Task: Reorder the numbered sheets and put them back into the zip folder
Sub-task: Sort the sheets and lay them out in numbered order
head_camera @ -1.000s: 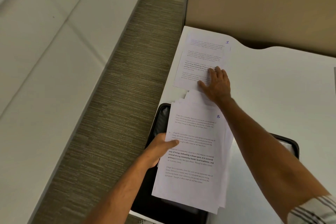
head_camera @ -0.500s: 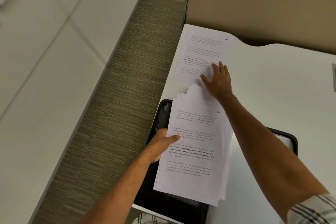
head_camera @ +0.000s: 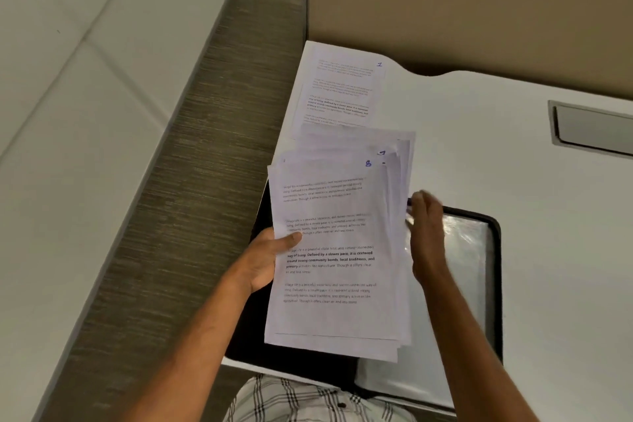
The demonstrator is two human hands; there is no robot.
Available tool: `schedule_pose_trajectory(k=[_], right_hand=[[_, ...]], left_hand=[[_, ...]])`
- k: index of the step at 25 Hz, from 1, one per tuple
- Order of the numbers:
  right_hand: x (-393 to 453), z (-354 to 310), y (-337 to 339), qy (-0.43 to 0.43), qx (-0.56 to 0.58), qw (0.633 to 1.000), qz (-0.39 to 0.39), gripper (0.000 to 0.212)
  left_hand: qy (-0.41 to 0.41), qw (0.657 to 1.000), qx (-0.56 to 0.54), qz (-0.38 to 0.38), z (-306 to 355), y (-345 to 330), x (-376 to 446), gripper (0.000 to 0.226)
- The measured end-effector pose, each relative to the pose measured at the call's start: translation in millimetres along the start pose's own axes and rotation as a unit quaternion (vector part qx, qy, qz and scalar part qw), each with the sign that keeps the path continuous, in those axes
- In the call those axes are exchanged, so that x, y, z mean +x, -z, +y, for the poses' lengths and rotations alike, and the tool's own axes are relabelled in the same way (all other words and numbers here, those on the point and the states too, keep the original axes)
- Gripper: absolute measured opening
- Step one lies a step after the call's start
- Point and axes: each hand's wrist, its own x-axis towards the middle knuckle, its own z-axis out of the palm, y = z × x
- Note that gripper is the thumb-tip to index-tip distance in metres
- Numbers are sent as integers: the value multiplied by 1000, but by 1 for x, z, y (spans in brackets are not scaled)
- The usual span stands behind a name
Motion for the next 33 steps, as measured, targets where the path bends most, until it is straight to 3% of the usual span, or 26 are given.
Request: schedule_pose_trajectory(k=[2, 4, 8, 11, 17, 26, 33], right_hand=[[-33, -5, 18, -117, 101, 977, -149, 57], [-57, -8, 34, -136, 126, 964, -192, 53], [-68, 7, 59, -35, 14, 990, -137, 28], [-71, 17, 73, -12, 26, 995, -96, 17], [-90, 24, 101, 17, 103, 993, -62, 30], [-98, 38, 138, 84, 136, 985, -59, 13], [-67, 39, 146, 126, 73, 989, 15, 13]], left_hand=[[-12, 1000, 8, -6, -2, -10, -6, 37], [-25, 999, 25, 1, -4, -20, -10, 38], [-45, 998, 42, 22, -13, -44, -23, 35], [-57, 997, 45, 31, -27, -59, -32, 35], [-91, 993, 36, 58, -56, -82, -52, 37], [-102, 994, 22, 33, -83, -104, -76, 42], [-110, 992, 12, 61, -85, -103, -76, 37]])
